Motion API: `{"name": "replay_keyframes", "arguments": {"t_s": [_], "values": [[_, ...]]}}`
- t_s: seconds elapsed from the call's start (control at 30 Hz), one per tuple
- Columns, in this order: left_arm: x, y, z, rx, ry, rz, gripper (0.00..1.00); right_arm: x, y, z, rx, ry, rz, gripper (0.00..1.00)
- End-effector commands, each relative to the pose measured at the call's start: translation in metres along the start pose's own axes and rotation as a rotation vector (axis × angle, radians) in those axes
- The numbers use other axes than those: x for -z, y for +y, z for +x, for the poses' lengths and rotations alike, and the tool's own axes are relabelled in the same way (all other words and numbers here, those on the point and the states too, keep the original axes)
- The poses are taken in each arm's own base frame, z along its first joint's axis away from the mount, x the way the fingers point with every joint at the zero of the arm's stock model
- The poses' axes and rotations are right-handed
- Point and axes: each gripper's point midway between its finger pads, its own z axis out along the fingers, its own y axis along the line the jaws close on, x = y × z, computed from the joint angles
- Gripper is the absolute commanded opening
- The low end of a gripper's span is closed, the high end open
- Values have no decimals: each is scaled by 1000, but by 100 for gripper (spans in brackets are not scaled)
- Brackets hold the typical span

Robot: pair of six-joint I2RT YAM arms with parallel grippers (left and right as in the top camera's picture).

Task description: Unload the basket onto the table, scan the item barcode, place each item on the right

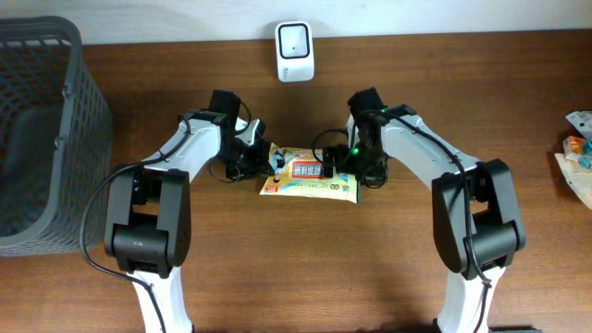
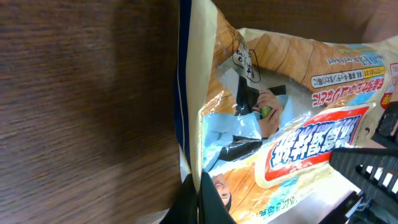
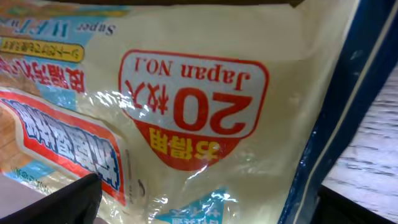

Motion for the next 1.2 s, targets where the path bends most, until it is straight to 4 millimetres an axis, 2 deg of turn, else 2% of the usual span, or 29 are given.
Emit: {"name": "replay_keyframes", "arguments": {"t_s": [0.0, 0.37, 0.5, 0.73, 0.83, 0.93, 1.17], "values": [[23, -3, -14, -23, -69, -11, 0, -4, 11, 3, 10, 20, -63, 99], [73, -37, -13, -89, -167, 11, 0, -9, 35, 4, 60, 11, -125, 99], [104, -45, -13, -122, -249, -38, 0, -11, 36, 0, 72, -9, -125, 99], [173, -37, -12, -143, -454, -266, 0, -5, 31, -7, 56, -24, -128, 99], [210, -18, -11, -117, -560, -450, 0, 13, 25, -12, 76, -14, -119, 98], [235, -5, -10, -93, -630, -574, 0, 36, 22, -16, 111, -3, -107, 98], [299, 9, -18, -97, -765, -849, 0, 111, -11, -23, 76, -16, 155, 99]]}}
